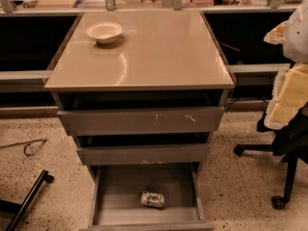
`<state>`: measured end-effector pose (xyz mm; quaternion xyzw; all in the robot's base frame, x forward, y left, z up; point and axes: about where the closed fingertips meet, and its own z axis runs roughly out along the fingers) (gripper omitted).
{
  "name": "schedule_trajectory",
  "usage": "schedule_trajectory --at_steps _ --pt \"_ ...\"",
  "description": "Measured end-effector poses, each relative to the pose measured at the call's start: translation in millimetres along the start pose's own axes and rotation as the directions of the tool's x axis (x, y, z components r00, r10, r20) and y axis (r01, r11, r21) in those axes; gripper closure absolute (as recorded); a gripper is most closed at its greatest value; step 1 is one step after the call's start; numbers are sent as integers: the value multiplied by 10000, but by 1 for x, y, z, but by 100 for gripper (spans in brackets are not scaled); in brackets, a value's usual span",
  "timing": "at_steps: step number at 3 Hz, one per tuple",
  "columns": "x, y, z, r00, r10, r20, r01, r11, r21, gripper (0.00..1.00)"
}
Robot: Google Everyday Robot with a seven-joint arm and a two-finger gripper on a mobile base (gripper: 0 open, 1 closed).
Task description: Pick 7up can from bottom drawer and place on counter
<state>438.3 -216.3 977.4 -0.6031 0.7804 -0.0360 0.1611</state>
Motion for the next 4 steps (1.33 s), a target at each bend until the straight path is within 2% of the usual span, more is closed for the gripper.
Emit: schedule_trajectory --at_steps 1,2,3,4 --pt "0 0 0 10000 0 1 0 10000 0 0" --pt "-3 9 25 9976 298 623 -278 9991 -319 0" --pt "-19 25 86 9850 326 1694 -159 9950 -990 0" --pt "-40 48 152 9585 656 2775 -186 9855 -1689 0"
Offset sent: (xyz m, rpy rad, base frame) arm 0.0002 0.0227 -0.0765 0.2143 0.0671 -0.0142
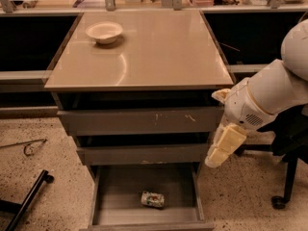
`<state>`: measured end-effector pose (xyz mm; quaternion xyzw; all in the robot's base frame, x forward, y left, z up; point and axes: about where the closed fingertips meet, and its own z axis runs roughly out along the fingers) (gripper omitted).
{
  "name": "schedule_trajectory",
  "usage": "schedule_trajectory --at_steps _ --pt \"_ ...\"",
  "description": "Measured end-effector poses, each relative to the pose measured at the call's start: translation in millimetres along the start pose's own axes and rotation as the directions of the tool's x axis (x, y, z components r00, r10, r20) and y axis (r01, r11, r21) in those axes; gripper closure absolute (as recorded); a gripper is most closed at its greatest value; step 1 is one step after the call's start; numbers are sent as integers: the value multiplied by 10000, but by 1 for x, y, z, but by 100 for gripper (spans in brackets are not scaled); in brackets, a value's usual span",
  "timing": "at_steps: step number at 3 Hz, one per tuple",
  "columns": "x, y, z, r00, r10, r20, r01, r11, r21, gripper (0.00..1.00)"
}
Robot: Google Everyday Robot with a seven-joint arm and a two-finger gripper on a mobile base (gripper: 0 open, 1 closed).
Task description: Pick 7up can from bottom drawer and place on counter
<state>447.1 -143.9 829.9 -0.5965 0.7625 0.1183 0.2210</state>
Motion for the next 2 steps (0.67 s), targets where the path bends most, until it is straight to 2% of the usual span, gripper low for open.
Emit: schedule_trajectory --at_steps 1,2 --pt "1 1 7 10000 23 43 -23 10000 18 0" --pt "11 13 71 9991 391 143 -384 9980 -505 0"
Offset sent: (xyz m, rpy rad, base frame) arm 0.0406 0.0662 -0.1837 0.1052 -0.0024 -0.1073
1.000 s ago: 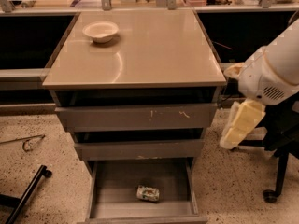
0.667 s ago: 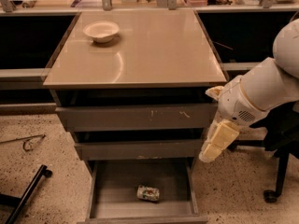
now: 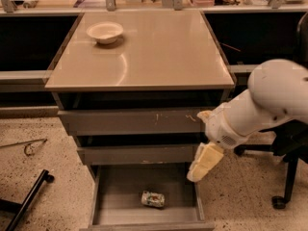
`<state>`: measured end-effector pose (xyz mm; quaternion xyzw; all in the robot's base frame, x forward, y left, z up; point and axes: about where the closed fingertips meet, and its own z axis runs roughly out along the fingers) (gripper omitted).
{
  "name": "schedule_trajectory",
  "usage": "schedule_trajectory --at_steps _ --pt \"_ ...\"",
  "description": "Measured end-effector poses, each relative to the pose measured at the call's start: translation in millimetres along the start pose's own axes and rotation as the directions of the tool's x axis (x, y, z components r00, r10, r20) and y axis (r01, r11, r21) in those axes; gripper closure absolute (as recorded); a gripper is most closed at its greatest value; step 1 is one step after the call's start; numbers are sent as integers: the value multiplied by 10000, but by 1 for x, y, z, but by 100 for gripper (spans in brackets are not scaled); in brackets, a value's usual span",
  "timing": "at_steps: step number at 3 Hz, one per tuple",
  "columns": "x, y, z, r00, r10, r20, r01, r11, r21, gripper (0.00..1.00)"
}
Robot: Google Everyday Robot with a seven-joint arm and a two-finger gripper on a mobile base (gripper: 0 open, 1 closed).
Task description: Pick 7up can from bottom drawer and place on counter
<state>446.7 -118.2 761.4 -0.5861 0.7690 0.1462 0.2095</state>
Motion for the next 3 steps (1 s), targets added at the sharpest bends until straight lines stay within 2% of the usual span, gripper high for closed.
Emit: schedule_trajectory --at_steps 1,2,3 --pt "24 12 94 9978 618 -256 -630 9968 -483 0" --pt "35 11 168 9923 1241 8 -1239 9907 -556 0" --pt "28 -7 173 9899 1334 484 -1339 9910 52 0"
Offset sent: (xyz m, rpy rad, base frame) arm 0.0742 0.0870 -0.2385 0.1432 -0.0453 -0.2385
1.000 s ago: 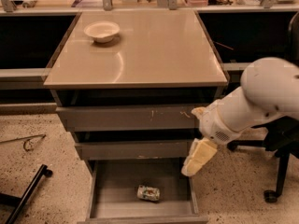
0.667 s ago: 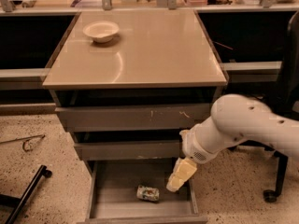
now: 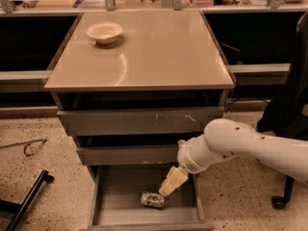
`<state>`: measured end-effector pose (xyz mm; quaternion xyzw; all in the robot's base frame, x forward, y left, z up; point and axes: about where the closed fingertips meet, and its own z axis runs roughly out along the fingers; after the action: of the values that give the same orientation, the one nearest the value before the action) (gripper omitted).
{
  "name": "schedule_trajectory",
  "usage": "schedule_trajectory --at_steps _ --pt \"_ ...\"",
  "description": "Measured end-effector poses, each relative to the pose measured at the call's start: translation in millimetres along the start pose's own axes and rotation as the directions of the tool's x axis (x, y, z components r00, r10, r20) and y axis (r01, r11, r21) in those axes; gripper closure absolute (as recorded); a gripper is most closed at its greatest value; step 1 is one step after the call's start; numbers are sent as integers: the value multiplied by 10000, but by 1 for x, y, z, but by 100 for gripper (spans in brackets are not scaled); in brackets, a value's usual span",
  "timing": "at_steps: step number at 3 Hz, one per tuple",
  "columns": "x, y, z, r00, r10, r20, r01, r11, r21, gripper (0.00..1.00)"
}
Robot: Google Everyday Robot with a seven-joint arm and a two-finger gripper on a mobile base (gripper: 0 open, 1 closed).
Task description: Pick 7up can from bottom drawer and place on counter
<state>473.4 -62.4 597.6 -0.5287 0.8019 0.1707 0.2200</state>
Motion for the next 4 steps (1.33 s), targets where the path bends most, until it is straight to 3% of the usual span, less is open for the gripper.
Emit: schedule_trajectory --at_steps 2,4 --pt "1 -3 18 9999 67 160 -68 9999 80 0" --pt "21 -29 133 9837 1387 1145 -1416 9898 175 0"
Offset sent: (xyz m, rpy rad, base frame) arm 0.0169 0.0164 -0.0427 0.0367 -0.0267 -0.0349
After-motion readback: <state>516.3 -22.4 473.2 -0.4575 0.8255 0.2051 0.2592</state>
